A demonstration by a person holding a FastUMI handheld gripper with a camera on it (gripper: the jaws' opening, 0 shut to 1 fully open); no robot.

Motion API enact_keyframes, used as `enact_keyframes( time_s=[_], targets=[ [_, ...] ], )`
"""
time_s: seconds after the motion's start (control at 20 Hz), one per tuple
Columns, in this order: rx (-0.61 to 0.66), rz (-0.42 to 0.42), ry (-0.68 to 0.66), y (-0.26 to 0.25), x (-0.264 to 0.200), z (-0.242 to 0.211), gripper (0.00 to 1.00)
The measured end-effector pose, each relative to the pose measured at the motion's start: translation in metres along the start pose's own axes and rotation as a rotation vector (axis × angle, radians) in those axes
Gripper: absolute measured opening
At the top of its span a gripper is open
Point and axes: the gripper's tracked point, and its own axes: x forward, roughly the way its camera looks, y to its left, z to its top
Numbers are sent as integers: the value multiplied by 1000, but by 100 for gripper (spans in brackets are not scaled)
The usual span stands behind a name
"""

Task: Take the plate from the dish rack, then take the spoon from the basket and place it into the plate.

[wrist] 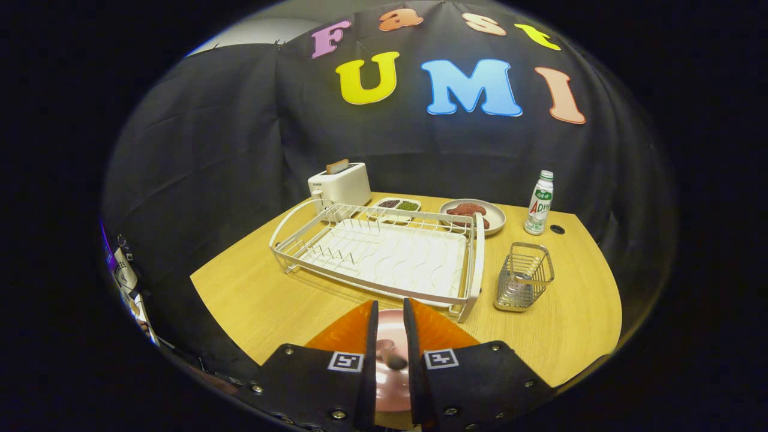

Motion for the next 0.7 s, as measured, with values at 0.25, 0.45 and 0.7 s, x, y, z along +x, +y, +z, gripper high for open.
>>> enact_keyframes(
  time_s=[0.25, 0.45, 0.7],
  targets=[
    [-22, -82, -109, -27, -23, 47, 26],
    [-7, -166, -232, -53, -50, 93, 26],
    [21, -254, -347, -87, -78, 134, 26]
  ],
)
